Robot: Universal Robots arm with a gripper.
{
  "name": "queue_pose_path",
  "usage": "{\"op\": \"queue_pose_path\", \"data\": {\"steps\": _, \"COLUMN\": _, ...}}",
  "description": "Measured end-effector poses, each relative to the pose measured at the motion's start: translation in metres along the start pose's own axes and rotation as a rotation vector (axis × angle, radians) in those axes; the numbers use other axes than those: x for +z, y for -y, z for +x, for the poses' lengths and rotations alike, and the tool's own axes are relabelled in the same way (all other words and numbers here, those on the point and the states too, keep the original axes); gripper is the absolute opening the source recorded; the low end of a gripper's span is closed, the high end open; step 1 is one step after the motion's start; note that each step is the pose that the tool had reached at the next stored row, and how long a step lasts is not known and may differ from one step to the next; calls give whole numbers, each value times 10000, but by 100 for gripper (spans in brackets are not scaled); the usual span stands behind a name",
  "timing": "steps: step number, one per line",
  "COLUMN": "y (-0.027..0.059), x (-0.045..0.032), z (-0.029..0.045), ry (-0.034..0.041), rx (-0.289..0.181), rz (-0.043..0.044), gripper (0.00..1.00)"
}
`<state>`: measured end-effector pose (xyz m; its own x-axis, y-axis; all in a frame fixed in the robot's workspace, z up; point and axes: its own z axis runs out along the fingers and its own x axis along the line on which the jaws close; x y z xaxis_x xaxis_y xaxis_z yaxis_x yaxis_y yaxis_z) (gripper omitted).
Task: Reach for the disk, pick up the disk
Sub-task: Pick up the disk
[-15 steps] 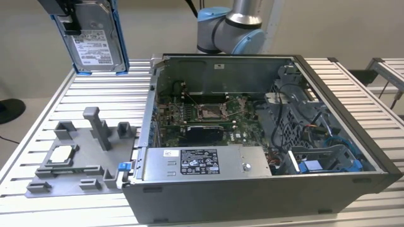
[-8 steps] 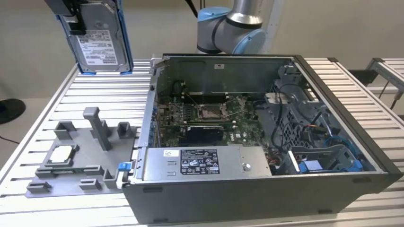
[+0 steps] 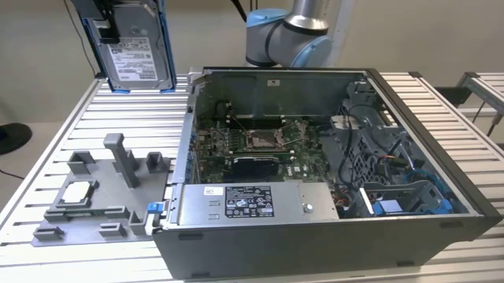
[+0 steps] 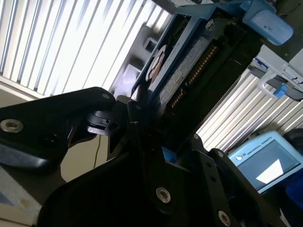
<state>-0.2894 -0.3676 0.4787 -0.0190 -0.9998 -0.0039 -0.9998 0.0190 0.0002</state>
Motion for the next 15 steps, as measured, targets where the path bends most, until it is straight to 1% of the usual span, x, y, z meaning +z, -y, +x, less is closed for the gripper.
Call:
{"op": "queue_pose_path", "data": {"steps": 3, "y": 91, "x": 0, "z": -2, "ry": 0, "rx": 0, "rz": -1, "gripper": 0}}
{"op": "queue_pose_path", "data": {"steps": 5, "y": 138, "x": 0, "z": -3, "ry": 0, "rx": 0, "rz": -1, "gripper": 0}}
{"op": "queue_pose_path", "data": {"steps": 15, "y": 309, "x": 0, "z": -6, "ry": 0, "rx": -4, "rz": -1, "gripper": 0}}
